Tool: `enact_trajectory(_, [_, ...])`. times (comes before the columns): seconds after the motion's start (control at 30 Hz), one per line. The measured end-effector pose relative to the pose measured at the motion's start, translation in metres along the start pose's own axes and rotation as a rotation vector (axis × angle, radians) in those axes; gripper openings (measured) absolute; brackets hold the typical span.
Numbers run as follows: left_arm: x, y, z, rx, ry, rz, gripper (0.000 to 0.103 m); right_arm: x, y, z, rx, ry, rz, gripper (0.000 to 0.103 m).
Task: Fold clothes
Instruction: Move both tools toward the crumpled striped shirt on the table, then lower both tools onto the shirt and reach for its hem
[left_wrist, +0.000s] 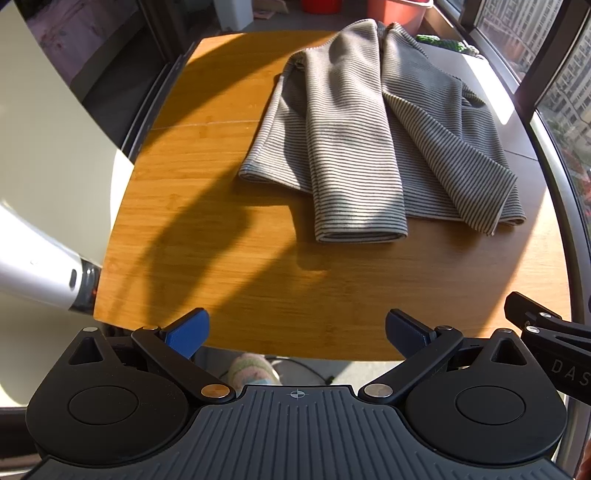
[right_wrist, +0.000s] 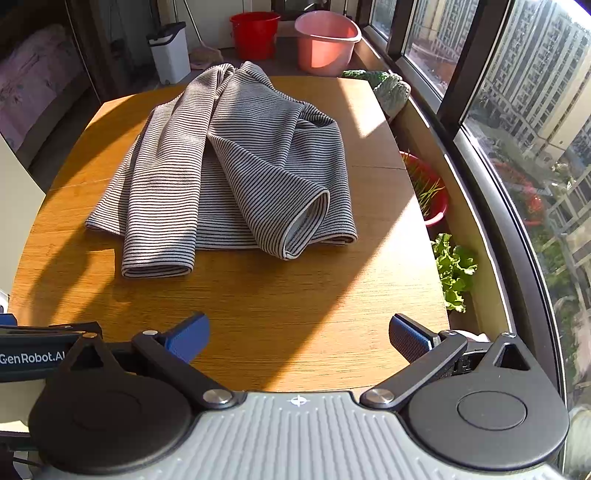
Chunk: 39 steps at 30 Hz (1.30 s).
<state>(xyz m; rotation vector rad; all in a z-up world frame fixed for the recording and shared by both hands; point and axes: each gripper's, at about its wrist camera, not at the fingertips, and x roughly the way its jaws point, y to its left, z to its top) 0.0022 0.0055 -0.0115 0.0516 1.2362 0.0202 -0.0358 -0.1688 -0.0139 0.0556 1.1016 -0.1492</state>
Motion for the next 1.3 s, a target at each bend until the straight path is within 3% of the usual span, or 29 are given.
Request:
enact_trajectory(0.13, [0.004,0.001,0.003,0.000,0.015,-0.004,0.103,0.003,0.001,0.002,0.001,0.005,-0.004,0.103])
enact_trajectory(0.27, [0.011,0.001,0.006,0.001,-0.018,0.004,0.103,0.009,0.001,0.006,0.006,0.014,-0.002,0.103])
enact_trajectory(0.47, [0.026,0.003,0.014,0.004,0.065,-0.034,0.103,0.022,0.002,0.012,0.027,0.043,0.003,0.103])
enact_trajectory(0.67, [0.043,0.010,0.030,0.029,0.086,-0.062,0.103,0.042,0.000,0.032,0.097,0.054,0.034,0.103])
enact_trajectory(0.93, [0.063,0.021,0.077,0.068,-0.016,-0.285,0.103,0.071,-0.004,0.064,0.205,0.066,0.091,0.103])
enact_trajectory(1.07, [0.080,0.013,0.102,0.111,-0.062,-0.278,0.103,0.088,-0.001,0.093,0.268,0.027,0.129,0.103])
enact_trajectory(1.23, [0.105,0.008,0.128,0.188,-0.080,-0.296,0.103,0.123,0.019,0.128,0.217,0.002,0.136,0.103])
enact_trajectory(1.3, [0.111,0.008,0.137,0.207,-0.105,-0.315,0.103,0.137,0.027,0.143,0.207,-0.013,0.185,0.103])
